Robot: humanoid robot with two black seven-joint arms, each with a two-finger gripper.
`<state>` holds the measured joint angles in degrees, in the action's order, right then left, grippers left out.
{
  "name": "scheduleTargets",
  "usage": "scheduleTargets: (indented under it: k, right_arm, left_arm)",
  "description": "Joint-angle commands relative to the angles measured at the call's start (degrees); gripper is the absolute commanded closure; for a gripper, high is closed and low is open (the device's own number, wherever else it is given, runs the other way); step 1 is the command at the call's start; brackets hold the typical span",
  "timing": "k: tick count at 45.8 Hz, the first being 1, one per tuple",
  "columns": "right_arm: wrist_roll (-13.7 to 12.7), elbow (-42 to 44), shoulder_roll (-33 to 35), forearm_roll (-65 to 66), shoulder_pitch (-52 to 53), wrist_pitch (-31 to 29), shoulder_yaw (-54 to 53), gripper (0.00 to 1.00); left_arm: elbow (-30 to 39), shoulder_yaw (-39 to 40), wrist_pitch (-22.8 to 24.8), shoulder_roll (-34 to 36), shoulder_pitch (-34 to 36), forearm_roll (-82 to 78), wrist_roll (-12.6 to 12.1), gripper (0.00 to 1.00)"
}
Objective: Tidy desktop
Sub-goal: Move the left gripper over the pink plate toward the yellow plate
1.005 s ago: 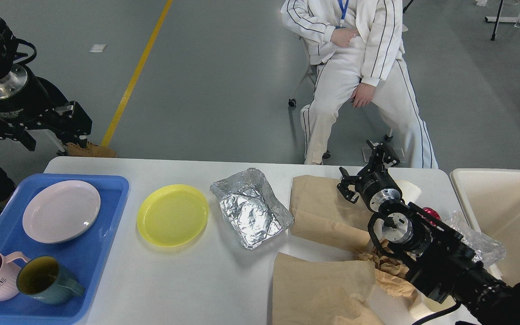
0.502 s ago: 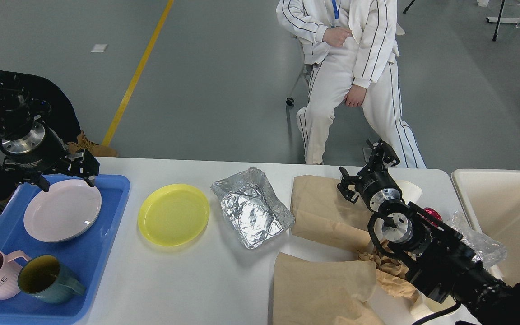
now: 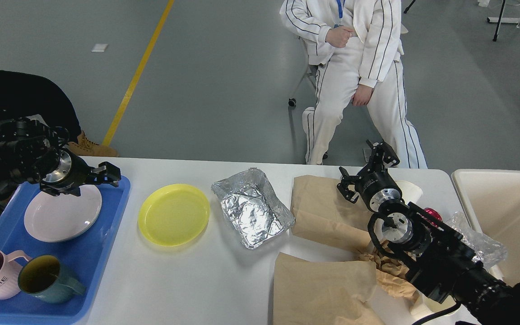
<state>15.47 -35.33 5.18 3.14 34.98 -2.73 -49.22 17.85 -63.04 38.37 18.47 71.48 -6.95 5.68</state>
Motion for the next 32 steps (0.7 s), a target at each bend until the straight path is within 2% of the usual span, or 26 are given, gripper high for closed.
scheduleTargets:
  k: [1,13,19,22,27,32]
  right_arm:
    - [0.0,0.0,0.0,0.0,0.0,0.0,0.0,0.0]
    - [0.0,0.0,0.0,0.0,0.0,0.0,0.0,0.0]
    - [0.0,0.0,0.0,0.0,0.0,0.0,0.0,0.0]
    - [0.0,0.0,0.0,0.0,0.0,0.0,0.0,0.0]
    - [0.0,0.0,0.0,-0.1,0.0,0.0,0.0,0.0]
    - [0.0,0.0,0.0,-0.1,0.0,0.0,0.0,0.0]
  left_arm:
    - [-0.2,2.5,-3.3,-0.7,-1.7,0.0,-1.4,0.05]
    - [0.3,1.8,-1.7,-2.2,-2.1,-1.0,-1.5,0.04]
    - [0.4,1.4,2.8,-2.6,-2.0,-1.0,-1.6,0.04]
    - [0.4,0.3,5.7,-2.6,-1.9,-1.1,-2.4,0.04]
    - [0.4,-0.3,9.3,-3.2,-1.5,-1.0,-5.9,0.04]
    - [0.4,-0.4,13.3,-4.0,-1.5,-1.1,-12.4,0.04]
